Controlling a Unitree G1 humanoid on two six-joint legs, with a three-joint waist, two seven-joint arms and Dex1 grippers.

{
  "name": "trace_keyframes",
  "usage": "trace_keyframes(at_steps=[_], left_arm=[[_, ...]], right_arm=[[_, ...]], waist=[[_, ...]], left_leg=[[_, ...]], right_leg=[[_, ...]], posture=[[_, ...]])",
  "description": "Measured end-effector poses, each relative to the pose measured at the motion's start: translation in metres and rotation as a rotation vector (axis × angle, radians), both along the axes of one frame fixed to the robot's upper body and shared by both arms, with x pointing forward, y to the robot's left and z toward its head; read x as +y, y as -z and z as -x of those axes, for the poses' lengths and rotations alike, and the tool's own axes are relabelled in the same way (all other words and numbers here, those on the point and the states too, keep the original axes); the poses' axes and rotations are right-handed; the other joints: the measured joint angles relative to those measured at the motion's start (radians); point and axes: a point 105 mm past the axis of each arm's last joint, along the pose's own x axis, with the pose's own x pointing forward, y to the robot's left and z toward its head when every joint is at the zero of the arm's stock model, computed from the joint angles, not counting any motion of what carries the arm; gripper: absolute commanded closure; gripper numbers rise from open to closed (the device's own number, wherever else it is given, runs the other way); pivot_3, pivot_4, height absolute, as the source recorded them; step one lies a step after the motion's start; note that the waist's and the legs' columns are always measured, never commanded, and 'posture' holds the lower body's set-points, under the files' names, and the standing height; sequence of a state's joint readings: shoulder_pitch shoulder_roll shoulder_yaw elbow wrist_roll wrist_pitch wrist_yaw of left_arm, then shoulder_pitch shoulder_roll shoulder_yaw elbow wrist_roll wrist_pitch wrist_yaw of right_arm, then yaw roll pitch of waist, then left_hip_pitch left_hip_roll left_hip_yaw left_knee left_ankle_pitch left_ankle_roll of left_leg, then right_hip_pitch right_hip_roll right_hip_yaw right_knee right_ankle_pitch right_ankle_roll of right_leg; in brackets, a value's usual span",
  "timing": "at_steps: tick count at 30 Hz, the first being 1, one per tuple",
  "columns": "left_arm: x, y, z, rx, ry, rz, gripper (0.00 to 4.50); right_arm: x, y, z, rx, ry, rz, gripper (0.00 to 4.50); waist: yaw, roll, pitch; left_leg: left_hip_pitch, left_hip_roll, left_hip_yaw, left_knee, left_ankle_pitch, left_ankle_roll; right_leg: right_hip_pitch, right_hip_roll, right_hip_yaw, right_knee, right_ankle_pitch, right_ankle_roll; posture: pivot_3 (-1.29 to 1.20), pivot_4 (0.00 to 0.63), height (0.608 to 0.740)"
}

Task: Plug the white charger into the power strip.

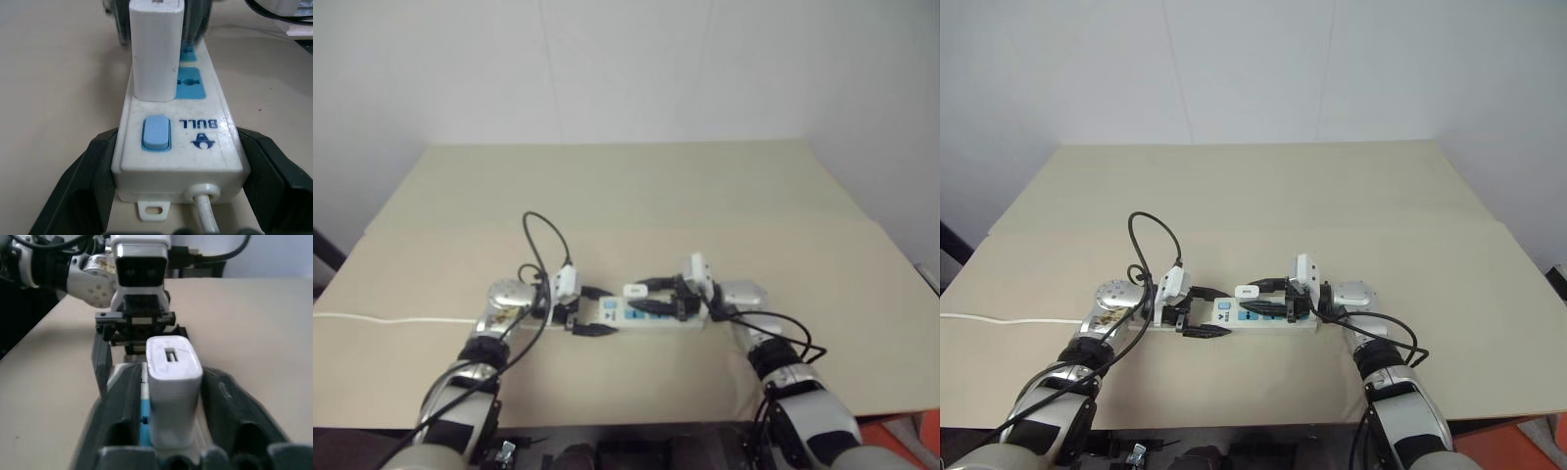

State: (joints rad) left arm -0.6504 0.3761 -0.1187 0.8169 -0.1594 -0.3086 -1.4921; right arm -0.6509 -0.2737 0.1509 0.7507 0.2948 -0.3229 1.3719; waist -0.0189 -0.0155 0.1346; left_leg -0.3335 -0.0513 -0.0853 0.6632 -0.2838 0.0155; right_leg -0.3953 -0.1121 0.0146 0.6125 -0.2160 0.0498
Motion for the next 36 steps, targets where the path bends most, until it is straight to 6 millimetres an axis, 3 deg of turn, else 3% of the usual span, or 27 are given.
trace_keyframes(at_steps=[3,4,8,10,12,16,20,24,29,36], left_arm=[[0.000,0.000,0.000,-0.004,0.002,0.000,1.24],[0.000,0.000,0.000,-0.004,0.002,0.000,1.24],[-0.002,0.000,0.000,-0.003,0.004,0.001,1.24],[-0.002,0.000,-0.001,0.006,-0.002,0.002,0.52],[-0.002,0.000,-0.002,0.019,-0.015,0.004,0.06],[-0.001,-0.002,-0.001,0.017,0.000,-0.004,0.06],[0.012,-0.024,0.001,-0.075,0.023,-0.034,0.06],[0.039,-0.049,0.017,-0.153,-0.008,-0.023,0.06],[0.092,-0.071,0.038,-0.161,-0.140,-0.054,0.06],[0.119,-0.055,0.062,-0.047,-0.240,-0.064,0.06]], right_arm=[[-0.001,-0.002,0.000,-0.002,-0.001,0.001,0.22],[-0.002,-0.002,0.000,-0.004,0.000,0.003,0.03],[-0.007,-0.002,0.000,-0.008,0.001,0.017,0.03],[-0.010,-0.003,0.000,-0.014,0.002,0.024,0.00],[-0.013,-0.003,0.001,-0.019,0.004,0.031,0.00],[-0.020,-0.005,0.005,-0.038,0.014,0.035,0.00],[-0.028,-0.008,0.013,-0.054,0.018,0.051,0.00],[-0.059,-0.023,0.027,-0.106,0.055,0.114,0.00],[-0.114,-0.050,0.044,-0.189,0.135,0.270,0.00],[-0.156,-0.038,0.067,-0.109,0.207,0.415,0.00]], waist=[[0.001,0.000,0.000],[0.001,0.000,0.000],[0.004,0.000,0.000],[0.004,0.000,0.000],[0.004,0.000,0.000],[0.001,0.000,0.000],[0.000,0.000,0.000],[-0.001,0.001,0.001],[0.002,0.001,0.001],[0.007,0.001,0.005]], left_leg=[[0.000,0.000,0.000,0.000,0.000,0.000],[-0.001,0.000,0.000,0.000,0.000,0.000],[-0.001,0.000,0.000,0.000,0.000,0.000],[-0.001,0.000,0.000,0.000,0.000,0.000],[-0.001,0.000,0.000,0.000,0.000,0.000],[-0.003,0.000,0.000,0.000,0.000,0.000],[-0.007,0.000,0.001,-0.001,0.000,0.000],[-0.013,0.001,0.001,-0.002,0.000,0.000],[-0.016,0.002,0.003,-0.004,0.000,0.000],[-0.010,0.003,0.005,-0.004,-0.001,0.000]], right_leg=[[0.000,0.000,0.000,0.000,0.000,0.000],[-0.001,0.000,0.000,0.000,0.000,0.000],[-0.001,0.000,0.000,0.000,0.000,0.000],[0.000,0.000,0.000,0.000,0.000,0.000],[-0.001,0.000,0.000,0.000,0.000,0.000],[-0.003,0.000,0.000,0.000,0.000,0.000],[-0.009,0.000,0.001,0.001,0.000,0.000],[-0.016,0.000,0.002,0.001,0.000,0.000],[-0.020,0.000,0.002,-0.001,0.000,0.000],[-0.011,0.000,0.001,-0.002,0.000,-0.001]], posture=[[0.00,0.150,0.740],[0.00,0.150,0.740],[0.00,0.150,0.740],[0.00,0.150,0.740],[0.00,0.150,0.740],[0.00,0.150,0.740],[0.00,0.150,0.740],[0.00,0.150,0.740],[0.00,0.150,0.740],[0.00,0.150,0.740]])
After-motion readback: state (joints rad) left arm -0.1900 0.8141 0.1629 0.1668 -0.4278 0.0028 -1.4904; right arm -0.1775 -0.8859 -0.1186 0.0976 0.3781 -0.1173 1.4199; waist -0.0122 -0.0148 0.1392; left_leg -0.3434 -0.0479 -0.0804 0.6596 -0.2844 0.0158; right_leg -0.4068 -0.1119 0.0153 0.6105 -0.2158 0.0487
